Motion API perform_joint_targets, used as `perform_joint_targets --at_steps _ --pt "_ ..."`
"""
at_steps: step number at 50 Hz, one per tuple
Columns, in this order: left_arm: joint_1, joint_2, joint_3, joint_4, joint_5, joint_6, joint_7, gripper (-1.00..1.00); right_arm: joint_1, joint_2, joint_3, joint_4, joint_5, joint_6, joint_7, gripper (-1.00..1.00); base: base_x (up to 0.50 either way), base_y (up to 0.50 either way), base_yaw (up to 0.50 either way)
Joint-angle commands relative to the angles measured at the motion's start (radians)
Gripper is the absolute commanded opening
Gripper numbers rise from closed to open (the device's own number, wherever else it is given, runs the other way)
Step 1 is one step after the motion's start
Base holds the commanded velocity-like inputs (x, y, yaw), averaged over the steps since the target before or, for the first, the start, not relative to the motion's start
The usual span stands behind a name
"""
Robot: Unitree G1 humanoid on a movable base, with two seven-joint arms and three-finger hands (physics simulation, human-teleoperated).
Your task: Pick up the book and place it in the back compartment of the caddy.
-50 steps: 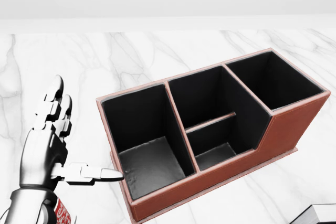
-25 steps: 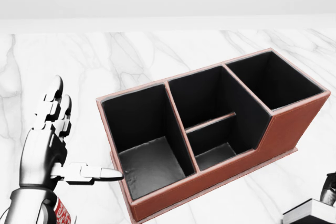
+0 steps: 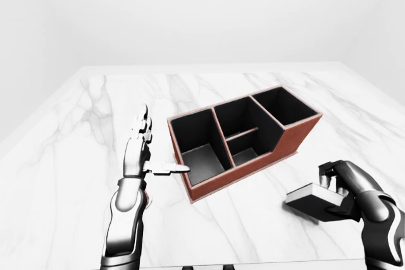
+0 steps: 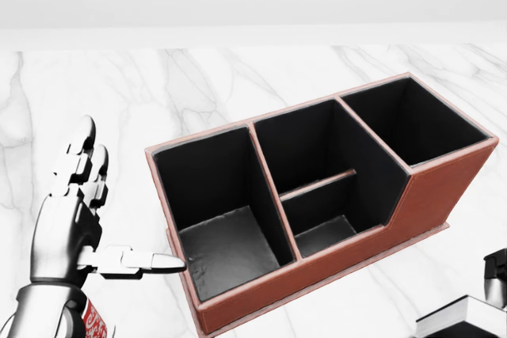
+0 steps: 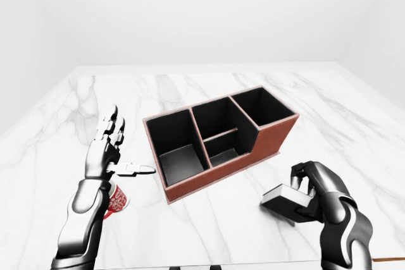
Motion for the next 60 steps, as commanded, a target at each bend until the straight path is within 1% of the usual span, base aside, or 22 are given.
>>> perform_joint_targets --at_steps 1,10,18,24,33,45,60 --pt "0.001 -0.001 -0.001 0.001 -0.002 0.000 0.000 1.00 -0.031 0.014 0.003 -0.129 0.002 0.007 0.051 -1.00 0.00 0.00 0.00" --pt "0.005 -0.002 -0.005 -0.004 0.001 0.000 0.001 1.00 -0.047 0.026 0.018 -0.216 -0.011 0.007 0.103 -1.00 0.00 0.00 0.00" --pt "0.003 -0.002 -0.005 0.001 0.001 0.000 0.001 1.00 -0.086 0.033 0.065 -0.294 -0.042 0.007 0.156 -1.00 0.00 0.00 0.00" --pt "0.003 -0.002 -0.006 0.001 0.001 0.000 0.001 1.00 -0.106 0.037 0.082 -0.347 -0.054 0.007 0.190 -1.00 0.00 0.00 0.00" --pt "0.005 -0.003 -0.007 0.000 0.002 0.000 0.001 1.00 -0.141 0.032 0.105 -0.390 -0.074 0.007 0.190 -1.00 0.00 0.00 0.00" --pt "0.002 -0.003 -0.006 0.004 0.002 0.000 0.001 1.00 -0.215 0.029 0.169 -0.440 -0.119 0.007 0.190 -1.00 0.00 0.00 0.00" --pt "0.006 -0.004 -0.010 0.005 0.004 0.000 0.001 1.00 -0.281 0.016 0.206 -0.429 -0.137 0.007 0.190 -1.00 0.00 0.00 0.00"
